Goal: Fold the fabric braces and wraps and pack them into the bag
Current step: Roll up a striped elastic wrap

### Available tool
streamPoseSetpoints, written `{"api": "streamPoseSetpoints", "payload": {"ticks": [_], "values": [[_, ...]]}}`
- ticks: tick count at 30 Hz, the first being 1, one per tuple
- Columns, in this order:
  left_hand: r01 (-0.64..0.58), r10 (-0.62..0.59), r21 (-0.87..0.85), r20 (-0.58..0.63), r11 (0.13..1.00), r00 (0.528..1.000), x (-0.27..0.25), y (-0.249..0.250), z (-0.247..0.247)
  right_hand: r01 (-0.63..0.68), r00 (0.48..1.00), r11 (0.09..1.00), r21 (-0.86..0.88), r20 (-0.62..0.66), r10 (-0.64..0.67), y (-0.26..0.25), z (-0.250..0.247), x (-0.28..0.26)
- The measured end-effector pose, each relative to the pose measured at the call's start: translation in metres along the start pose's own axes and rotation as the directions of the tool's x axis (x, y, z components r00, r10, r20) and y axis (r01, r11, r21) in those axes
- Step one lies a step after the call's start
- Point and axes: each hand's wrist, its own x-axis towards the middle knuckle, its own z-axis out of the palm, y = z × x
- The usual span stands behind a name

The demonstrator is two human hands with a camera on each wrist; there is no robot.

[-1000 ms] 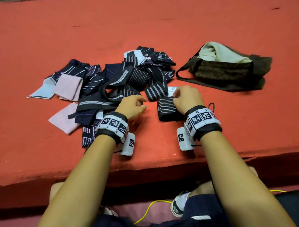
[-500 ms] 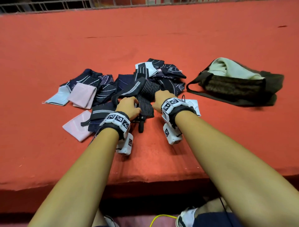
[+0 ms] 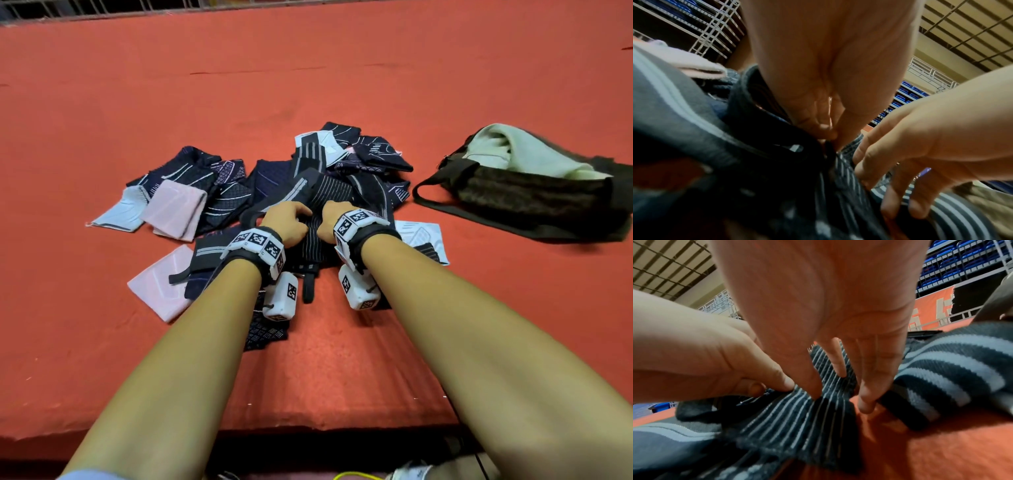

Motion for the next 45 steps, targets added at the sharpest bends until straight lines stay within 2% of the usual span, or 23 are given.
{"api": "streamPoseSetpoints", "payload": {"ticks": [6,13,18,27,33,36,39,41,43,45], "values": [[-0.007,-0.001,-0.116,-0.066,0.993,0.998,-0.008,-0.007,-0.003,-0.052,0.999,0.998,0.045,-0.009,0.052,-0.003,0.014,0.003],[-0.03,0.007,-0.254,-0.092,0.967,0.996,-0.035,-0.009,-0.016,-0.084,0.996,0.989,0.123,-0.019,0.087,-0.012,0.005,-0.015],[-0.026,0.015,-0.283,-0.039,0.959,0.999,-0.06,-0.011,-0.021,-0.055,0.994,0.966,0.254,-0.074,0.076,-0.013,-0.001,-0.04],[-0.01,0.01,-0.237,0.001,0.971,1.0,-0.107,-0.009,-0.014,0.037,0.994,0.959,0.28,-0.106,-0.007,-0.015,0.004,-0.099],[-0.033,0.045,-0.278,0.036,0.96,0.998,-0.138,-0.021,-0.009,0.105,0.993,0.957,0.27,-0.071,-0.089,-0.008,0.009,-0.144],[-0.021,0.052,-0.254,0.116,0.967,0.992,-0.151,-0.027,-0.009,0.132,0.991,0.95,0.284,-0.061,-0.119,-0.007,0.023,-0.165],[0.007,0.033,-0.197,0.195,0.98,0.98,-0.162,-0.031,-0.007,0.125,0.991,0.948,0.293,0.007,-0.133,-0.008,0.035,-0.176],[0.026,0.024,-0.237,0.204,0.971,0.979,-0.166,-0.033,-0.006,0.118,0.989,0.949,0.291,0.054,-0.139,-0.006,0.039,-0.178],[0.016,0.043,-0.277,0.205,0.961,0.978,-0.169,-0.032,-0.006,0.12,0.989,0.949,0.291,0.048,-0.14,-0.003,0.041,-0.179],[-0.004,0.072,-0.324,0.199,0.946,0.977,-0.169,-0.031,-0.003,0.133,0.991,0.931,0.339,-0.014,-0.136,0.003,0.042,-0.183]]}}
